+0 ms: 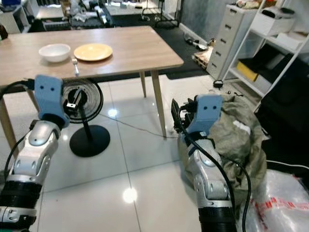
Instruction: Setting the table
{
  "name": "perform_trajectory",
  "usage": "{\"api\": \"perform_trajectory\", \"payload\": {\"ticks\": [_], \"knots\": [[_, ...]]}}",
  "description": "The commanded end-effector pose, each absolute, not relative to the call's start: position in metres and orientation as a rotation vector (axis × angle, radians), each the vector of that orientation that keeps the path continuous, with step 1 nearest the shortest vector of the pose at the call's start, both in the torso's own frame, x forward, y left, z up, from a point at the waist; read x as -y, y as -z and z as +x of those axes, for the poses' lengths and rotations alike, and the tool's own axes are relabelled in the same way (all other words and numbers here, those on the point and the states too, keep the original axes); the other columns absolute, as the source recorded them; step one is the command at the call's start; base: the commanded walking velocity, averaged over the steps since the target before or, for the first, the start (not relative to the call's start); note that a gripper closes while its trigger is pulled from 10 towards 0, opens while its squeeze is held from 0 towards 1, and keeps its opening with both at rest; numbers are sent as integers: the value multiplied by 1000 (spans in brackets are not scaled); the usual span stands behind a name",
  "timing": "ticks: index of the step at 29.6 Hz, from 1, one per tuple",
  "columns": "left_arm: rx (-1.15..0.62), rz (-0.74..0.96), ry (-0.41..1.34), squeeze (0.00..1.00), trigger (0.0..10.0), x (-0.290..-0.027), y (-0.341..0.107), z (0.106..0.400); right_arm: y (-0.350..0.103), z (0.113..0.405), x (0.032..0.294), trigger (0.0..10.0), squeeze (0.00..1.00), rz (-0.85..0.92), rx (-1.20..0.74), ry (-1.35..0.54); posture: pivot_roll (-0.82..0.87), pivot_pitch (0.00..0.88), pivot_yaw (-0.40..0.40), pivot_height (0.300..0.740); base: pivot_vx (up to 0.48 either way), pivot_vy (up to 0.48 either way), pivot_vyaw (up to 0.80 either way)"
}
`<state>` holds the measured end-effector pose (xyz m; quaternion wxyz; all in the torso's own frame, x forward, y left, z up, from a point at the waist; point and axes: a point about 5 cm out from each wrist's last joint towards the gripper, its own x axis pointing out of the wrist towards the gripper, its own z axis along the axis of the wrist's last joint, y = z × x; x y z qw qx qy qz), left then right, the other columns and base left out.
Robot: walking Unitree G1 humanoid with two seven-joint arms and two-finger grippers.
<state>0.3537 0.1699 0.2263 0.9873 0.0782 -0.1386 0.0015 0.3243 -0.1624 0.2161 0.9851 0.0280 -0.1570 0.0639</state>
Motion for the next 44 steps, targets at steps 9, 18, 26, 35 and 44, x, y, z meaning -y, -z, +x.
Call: {"api": "perform_trajectory", "payload": {"ticks": [9,18,26,35,44], "knots": [[280,148,-31,27,10000,-175,-225,347,-222,327,155,10000,0,-93,343,-155,-49,0,62,740,480,0,0],[243,116,-54,31,10000,-182,-215,344,-211,330,175,10000,0,-146,271,-55,-53,0,58,740,480,0,0],[222,124,-71,31,10000,-189,-209,338,-206,332,183,10000,0,-114,247,-24,-39,0,54,740,480,0,0],[220,124,-66,31,10000,-186,-209,339,-207,332,173,10000,0,-102,253,-62,-44,0,52,740,480,0,0],[218,124,-64,31,10000,-185,-209,339,-204,331,168,10000,0,-67,243,-87,-44,0,50,740,480,0,0]]}}
